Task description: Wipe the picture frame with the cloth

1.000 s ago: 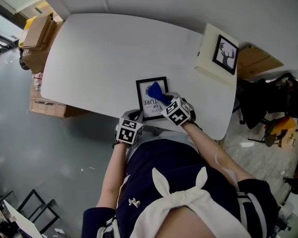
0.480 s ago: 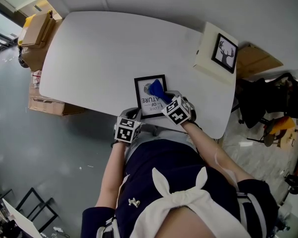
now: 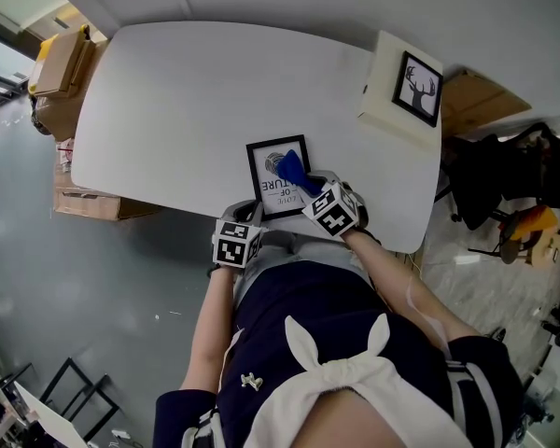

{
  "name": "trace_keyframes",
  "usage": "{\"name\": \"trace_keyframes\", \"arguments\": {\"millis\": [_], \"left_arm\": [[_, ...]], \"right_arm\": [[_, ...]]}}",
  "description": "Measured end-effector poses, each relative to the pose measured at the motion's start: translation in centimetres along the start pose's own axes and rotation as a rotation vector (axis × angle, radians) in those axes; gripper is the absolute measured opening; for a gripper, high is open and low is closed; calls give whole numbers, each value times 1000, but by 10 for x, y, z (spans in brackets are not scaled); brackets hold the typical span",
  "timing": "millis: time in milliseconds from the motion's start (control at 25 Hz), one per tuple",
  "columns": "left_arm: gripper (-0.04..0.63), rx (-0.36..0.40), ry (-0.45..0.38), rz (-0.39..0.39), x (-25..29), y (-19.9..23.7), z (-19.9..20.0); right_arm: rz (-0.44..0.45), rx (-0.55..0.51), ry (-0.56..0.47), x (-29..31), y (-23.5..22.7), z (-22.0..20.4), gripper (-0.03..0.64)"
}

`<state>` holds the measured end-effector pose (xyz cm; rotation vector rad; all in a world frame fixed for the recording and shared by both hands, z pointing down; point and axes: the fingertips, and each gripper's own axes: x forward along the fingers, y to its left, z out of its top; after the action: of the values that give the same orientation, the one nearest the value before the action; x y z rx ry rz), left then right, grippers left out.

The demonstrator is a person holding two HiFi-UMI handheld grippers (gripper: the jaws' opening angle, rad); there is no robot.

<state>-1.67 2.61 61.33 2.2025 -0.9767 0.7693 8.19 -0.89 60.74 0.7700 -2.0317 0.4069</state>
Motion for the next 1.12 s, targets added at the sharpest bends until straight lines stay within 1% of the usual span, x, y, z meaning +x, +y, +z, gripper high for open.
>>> {"name": "trace_keyframes", "arguments": {"millis": [200, 640, 840, 1120], "left_arm": [[5, 6, 3, 5, -1, -1, -1], [5, 6, -8, 15, 0, 0, -2], [5, 5, -2, 7, -1, -2, -1], [5, 26, 1, 3, -1, -2, 0]], "right_arm": [[7, 19, -8, -3, 4, -4, 93], [27, 22, -9, -6, 11, -10, 92], [49, -25, 15, -3, 15, -9, 92], [70, -31, 28, 5, 23, -5, 92]]}}
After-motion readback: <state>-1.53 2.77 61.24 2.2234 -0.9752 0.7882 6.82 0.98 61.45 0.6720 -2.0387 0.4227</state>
